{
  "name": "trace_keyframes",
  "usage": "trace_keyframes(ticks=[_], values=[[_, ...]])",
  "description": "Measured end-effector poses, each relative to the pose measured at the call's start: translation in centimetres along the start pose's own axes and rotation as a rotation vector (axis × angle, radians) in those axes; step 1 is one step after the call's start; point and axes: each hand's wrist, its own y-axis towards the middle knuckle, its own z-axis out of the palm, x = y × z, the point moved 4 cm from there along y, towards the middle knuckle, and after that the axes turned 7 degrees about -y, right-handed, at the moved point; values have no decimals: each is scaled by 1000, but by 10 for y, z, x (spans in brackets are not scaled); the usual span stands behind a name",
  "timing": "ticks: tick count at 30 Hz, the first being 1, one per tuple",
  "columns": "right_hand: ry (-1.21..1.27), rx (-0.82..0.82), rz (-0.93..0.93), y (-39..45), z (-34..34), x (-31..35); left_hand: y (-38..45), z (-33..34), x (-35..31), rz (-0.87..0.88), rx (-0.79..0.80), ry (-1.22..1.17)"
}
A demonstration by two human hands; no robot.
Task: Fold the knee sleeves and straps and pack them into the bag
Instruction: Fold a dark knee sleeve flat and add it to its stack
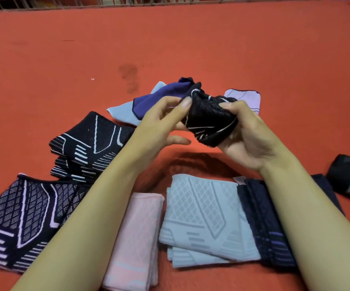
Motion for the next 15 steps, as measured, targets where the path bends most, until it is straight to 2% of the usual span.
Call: trace_keyframes(ticks=[3,8,15], values=[[-76,82,-72,-1,2,0,-3,1,-3,-85,52,-117],[-303,11,-100,4,4,-4,-5,3,-3,-92,14,37],[-593,-108,-78,7,1,-10,-3,0,5,6,-80,321]])
